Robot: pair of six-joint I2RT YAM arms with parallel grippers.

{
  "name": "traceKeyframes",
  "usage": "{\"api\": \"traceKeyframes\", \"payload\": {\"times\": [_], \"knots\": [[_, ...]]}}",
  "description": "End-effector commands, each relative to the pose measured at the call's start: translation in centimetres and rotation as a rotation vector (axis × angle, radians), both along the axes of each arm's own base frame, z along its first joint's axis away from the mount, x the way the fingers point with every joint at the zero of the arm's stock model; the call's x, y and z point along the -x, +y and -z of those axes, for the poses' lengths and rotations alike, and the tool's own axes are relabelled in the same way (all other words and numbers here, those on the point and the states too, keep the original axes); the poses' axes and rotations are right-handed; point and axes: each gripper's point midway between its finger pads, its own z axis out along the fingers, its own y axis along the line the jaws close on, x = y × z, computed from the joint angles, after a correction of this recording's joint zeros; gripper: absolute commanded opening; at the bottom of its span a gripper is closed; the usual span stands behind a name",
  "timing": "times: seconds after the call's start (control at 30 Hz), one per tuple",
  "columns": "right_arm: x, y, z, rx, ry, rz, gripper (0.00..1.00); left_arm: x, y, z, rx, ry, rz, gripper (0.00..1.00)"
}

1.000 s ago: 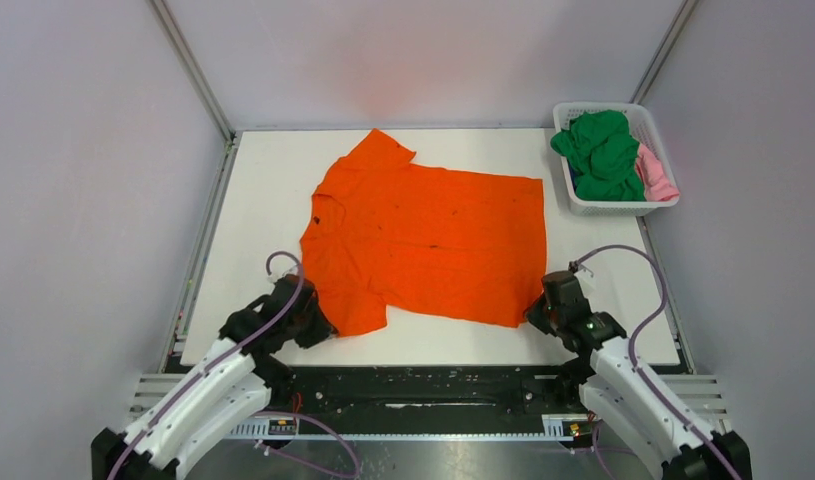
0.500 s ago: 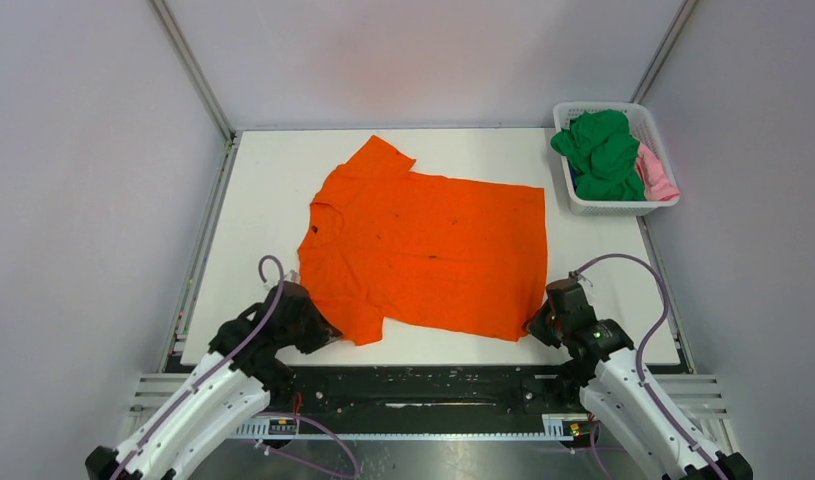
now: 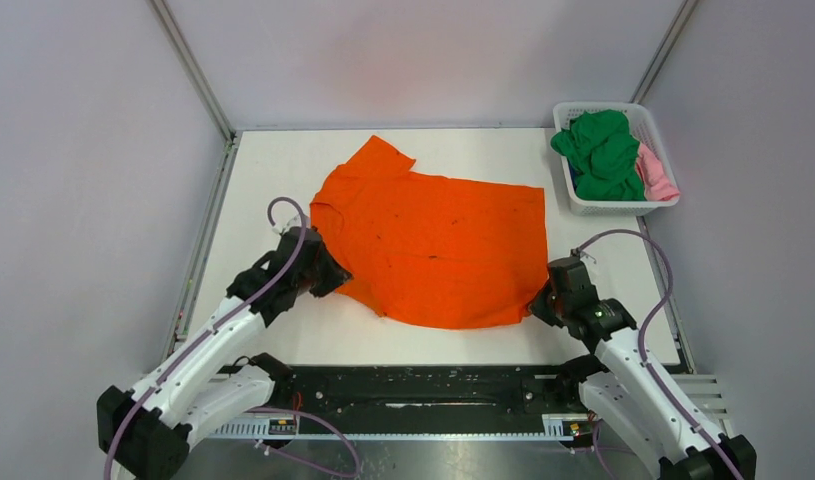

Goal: Fold and stack the t-shirts
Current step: Grab the side of the flattened tshirt closest away from the robot with both arms, then fold the flattened tshirt in 1/3 of the way

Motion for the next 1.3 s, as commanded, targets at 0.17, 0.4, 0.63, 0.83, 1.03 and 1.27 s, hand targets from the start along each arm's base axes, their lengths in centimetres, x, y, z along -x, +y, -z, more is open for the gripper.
{"api": "traceKeyframes", "payload": {"times": [0.17, 0.4, 0.63, 0.83, 1.03, 1.27], "knots": [[-4.5, -1.4, -2.5, 0.017, -0.061, 0.055, 0.02, -8.5, 1.6, -3.1, -0.067, -0.126, -0.09, 0.0], [-7.1, -1.2, -2.4, -0.024, -0.015, 0.047, 0.02, -12.2, 3.0, -3.6, -0.064, -0.142, -0.138, 0.0], [-9.5, -1.2, -2.3, -0.062, -0.002, 0.063, 0.02, -15.7, 3.2, -3.0, -0.123, -0.135, -0.083, 0.0], [-11.4, -2.2, -1.9, -0.052, 0.012, 0.113, 0.04, -19.6, 3.4, -2.6, -0.176, -0.137, -0.068, 0.0], [-13.0, -3.2, -0.5, -0.048, 0.061, 0.159, 0.09, -23.3, 4.0, -0.4, -0.221, -0.062, -0.069, 0.0], [-14.8, -6.2, -1.4, 0.049, 0.022, 0.269, 0.51, -26.0, 3.2, 0.6, -0.198, 0.009, -0.01, 0.67]]}}
